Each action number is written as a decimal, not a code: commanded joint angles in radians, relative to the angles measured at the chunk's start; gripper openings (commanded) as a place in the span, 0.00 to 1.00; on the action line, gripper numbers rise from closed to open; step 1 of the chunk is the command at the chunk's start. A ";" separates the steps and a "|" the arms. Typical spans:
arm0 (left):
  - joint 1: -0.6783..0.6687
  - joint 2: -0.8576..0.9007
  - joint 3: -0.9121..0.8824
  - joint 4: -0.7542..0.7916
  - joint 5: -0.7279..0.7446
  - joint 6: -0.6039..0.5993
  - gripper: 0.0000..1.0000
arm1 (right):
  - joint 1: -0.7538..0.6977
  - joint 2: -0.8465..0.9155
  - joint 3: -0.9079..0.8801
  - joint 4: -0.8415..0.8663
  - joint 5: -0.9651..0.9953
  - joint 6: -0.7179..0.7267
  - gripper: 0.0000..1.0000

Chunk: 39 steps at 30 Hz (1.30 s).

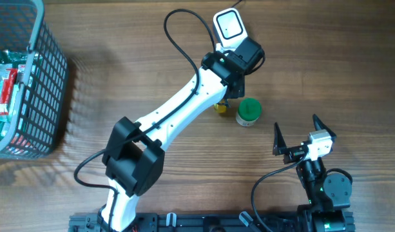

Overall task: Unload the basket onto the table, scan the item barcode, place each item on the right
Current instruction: 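Lift the yellow bottle and carry it under the scanner window, then lower the yellow bottle beside the green jar and release it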

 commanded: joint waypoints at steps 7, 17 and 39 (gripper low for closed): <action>-0.006 0.023 -0.078 0.057 -0.051 -0.029 0.35 | -0.005 -0.001 -0.001 0.006 -0.013 -0.006 1.00; -0.009 0.023 -0.108 0.098 -0.001 -0.026 1.00 | -0.005 -0.001 -0.001 0.006 -0.013 -0.006 1.00; 0.419 -0.474 0.092 0.164 -0.165 0.519 1.00 | -0.005 -0.001 -0.001 0.006 -0.013 -0.006 1.00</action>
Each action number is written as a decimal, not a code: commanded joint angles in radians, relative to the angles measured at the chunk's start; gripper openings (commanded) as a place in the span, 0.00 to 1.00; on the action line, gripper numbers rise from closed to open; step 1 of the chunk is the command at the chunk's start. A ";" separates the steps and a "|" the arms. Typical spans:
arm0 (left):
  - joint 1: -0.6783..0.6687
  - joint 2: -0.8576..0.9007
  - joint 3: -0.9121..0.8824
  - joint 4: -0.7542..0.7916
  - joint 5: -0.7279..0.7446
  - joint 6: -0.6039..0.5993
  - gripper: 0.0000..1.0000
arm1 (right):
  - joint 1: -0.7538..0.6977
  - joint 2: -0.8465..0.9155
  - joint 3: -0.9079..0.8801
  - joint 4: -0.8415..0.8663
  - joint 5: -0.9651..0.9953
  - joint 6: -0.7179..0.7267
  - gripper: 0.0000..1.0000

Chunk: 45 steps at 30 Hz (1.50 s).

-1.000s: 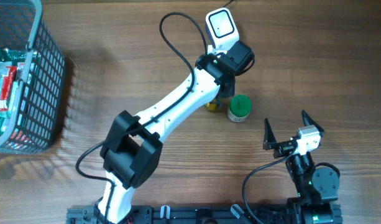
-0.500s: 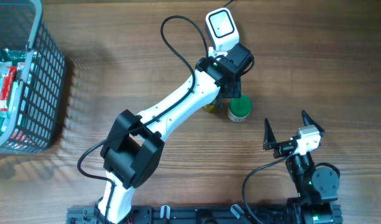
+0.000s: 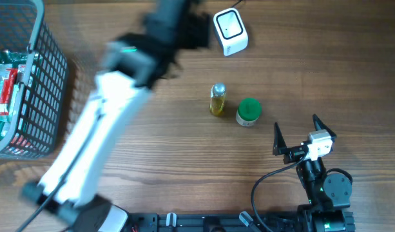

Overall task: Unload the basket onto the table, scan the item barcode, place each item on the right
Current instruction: 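Lower the yellow bottle beside the green jar and release it, then move the left gripper back into the basket above the tissue pack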

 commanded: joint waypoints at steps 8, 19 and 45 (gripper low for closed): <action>0.622 -0.141 0.009 -0.023 -0.114 0.085 1.00 | -0.005 -0.001 -0.001 0.006 -0.013 -0.006 1.00; 1.087 -0.054 -0.004 -0.314 0.013 -0.303 1.00 | -0.005 -0.001 -0.001 0.006 -0.013 -0.006 1.00; 1.250 0.232 -0.344 -0.133 0.053 -0.260 1.00 | -0.005 -0.001 -0.001 0.006 -0.013 -0.006 1.00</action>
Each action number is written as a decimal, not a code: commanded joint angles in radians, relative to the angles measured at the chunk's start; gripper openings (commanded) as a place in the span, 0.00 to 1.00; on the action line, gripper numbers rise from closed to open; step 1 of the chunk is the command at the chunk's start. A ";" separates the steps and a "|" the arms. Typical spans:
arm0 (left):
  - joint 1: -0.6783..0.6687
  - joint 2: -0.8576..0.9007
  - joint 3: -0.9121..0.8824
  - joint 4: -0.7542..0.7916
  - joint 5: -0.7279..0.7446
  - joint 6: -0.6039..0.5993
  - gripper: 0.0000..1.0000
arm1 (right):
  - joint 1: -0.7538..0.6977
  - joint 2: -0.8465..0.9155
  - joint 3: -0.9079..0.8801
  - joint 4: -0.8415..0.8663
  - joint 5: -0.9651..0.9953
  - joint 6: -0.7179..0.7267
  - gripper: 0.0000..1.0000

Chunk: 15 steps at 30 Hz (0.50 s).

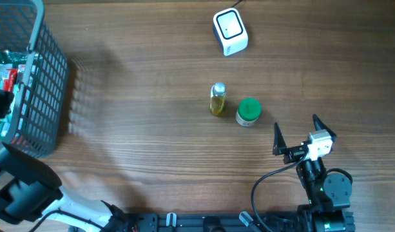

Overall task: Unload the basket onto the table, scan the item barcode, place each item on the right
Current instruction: 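Move the left gripper back into the basket above the tissue pack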

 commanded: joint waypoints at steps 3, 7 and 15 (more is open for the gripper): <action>0.004 0.039 -0.079 0.053 0.009 0.008 0.98 | -0.005 -0.001 -0.001 0.006 -0.013 -0.006 1.00; 0.004 0.044 -0.123 0.091 0.009 0.008 0.96 | -0.005 -0.001 -0.001 0.006 -0.013 -0.006 1.00; 0.004 0.044 -0.198 0.161 0.010 0.008 0.96 | -0.005 -0.001 -0.001 0.006 -0.013 -0.006 1.00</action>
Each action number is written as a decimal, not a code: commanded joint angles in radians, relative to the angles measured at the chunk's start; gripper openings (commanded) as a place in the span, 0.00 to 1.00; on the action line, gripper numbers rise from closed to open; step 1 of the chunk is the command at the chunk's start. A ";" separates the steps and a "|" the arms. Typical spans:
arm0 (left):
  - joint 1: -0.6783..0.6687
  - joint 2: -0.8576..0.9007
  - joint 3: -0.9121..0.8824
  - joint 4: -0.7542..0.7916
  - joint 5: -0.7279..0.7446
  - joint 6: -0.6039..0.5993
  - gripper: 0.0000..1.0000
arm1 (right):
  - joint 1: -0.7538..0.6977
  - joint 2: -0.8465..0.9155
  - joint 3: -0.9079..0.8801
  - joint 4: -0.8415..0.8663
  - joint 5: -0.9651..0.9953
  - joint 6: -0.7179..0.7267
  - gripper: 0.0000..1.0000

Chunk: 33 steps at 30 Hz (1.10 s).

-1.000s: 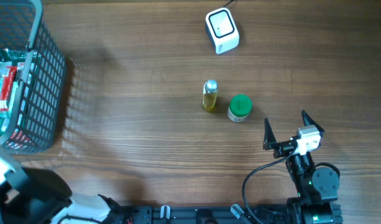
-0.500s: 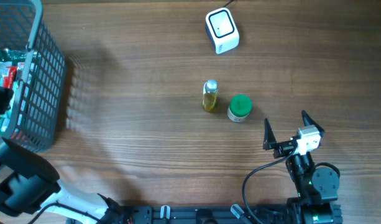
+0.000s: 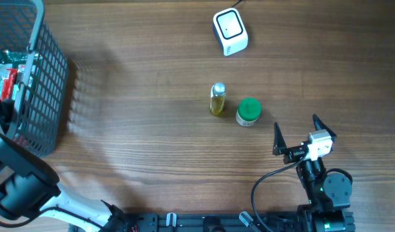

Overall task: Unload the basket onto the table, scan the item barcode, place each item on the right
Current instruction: 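Move the left gripper back into the basket above the tissue pack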

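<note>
A white barcode scanner (image 3: pixel 230 31) stands at the back of the wooden table. Near the middle lies a small bottle of yellow liquid with a silver cap (image 3: pixel 217 99), and a green-lidded jar (image 3: pixel 249 111) sits just right of it. My left arm (image 3: pixel 17 187) reaches along the left edge of the frame to the grey wire basket (image 3: pixel 52 77); its wrist is partly cut off by the edge and its fingers do not show. My right gripper (image 3: pixel 298 132) is open at the front right, with nothing between its fingers, a little right of the jar and nearer the front edge.
The basket at the far left holds packaged goods (image 3: pixel 4 74) in red, green and white wrappers. A black cable (image 3: pixel 261 187) loops by the base of the right arm at the front edge.
My left arm has shifted slightly at the basket's left side. The bottle, jar, scanner and right gripper are where they were.
My left gripper was first at the bottle, in front of the scanner. Then the bottle lay free beside the jar and the arm was left of the scanner, blurred. After that the arm was at the basket on the far left, where it remains.
</note>
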 commanded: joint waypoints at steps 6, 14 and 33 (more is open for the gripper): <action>0.004 0.010 -0.037 0.032 0.140 0.008 0.88 | -0.005 -0.001 -0.001 0.006 -0.013 -0.006 1.00; 0.003 0.010 -0.037 0.036 0.184 0.008 0.70 | -0.005 -0.001 -0.001 0.006 -0.013 -0.006 1.00; 0.003 0.010 -0.037 0.032 0.125 0.008 0.75 | -0.005 -0.001 -0.001 0.006 -0.013 -0.006 1.00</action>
